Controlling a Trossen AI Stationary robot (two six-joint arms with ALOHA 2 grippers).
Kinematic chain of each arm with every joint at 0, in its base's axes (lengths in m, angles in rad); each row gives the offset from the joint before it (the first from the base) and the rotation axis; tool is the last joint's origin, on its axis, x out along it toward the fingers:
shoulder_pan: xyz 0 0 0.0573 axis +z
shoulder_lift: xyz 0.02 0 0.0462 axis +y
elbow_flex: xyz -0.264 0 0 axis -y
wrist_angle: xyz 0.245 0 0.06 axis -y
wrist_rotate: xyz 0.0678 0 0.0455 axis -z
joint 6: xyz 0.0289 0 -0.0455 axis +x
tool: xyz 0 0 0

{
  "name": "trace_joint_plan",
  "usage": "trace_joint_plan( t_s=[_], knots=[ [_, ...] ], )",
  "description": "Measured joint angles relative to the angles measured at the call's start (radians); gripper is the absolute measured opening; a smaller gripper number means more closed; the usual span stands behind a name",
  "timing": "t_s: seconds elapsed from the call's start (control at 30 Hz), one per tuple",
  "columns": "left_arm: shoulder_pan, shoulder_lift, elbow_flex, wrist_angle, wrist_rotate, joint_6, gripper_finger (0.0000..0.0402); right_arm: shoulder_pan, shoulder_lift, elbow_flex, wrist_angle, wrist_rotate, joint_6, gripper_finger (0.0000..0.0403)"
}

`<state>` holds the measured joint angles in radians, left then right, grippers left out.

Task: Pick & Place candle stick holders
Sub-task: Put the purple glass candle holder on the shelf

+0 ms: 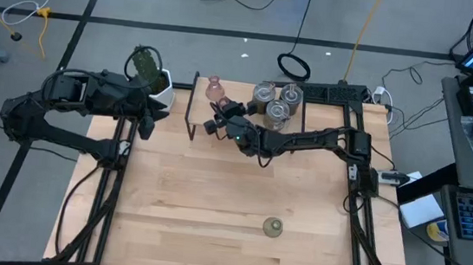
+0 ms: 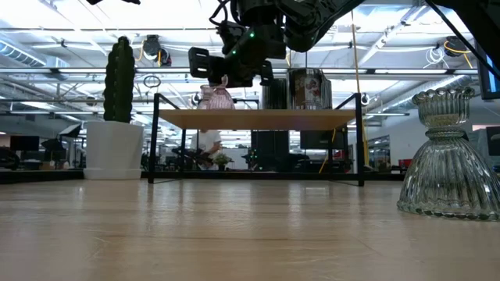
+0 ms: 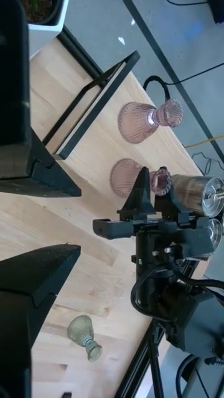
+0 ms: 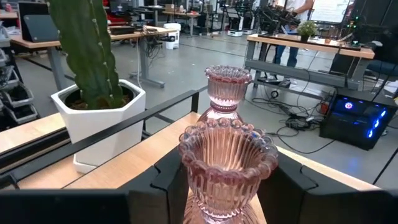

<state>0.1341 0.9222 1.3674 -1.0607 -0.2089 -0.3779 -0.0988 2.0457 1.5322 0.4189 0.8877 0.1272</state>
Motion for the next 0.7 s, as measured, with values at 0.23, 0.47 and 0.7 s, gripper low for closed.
trace_joint_plan(
  t_s=[0.23, 0.47, 0.7],
  knots=[
    [0.0, 0.0, 0.0, 0.0, 0.0, 0.0, 0.0132, -0.003, -0.005, 0.0, -0.007, 0.0, -0.043, 0.0157],
    [0.0, 0.0, 0.0, 0.001, 0.0, 0.0, 0.0132, -0.006, -0.006, 0.0, -0.001, 0.001, -0.062, 0.0199],
    [0.0, 0.0, 0.0, 0.001, 0.0, 0.001, 0.0131, -0.006, -0.006, 0.0, 0.01, 0.003, -0.101, 0.024]
  ],
)
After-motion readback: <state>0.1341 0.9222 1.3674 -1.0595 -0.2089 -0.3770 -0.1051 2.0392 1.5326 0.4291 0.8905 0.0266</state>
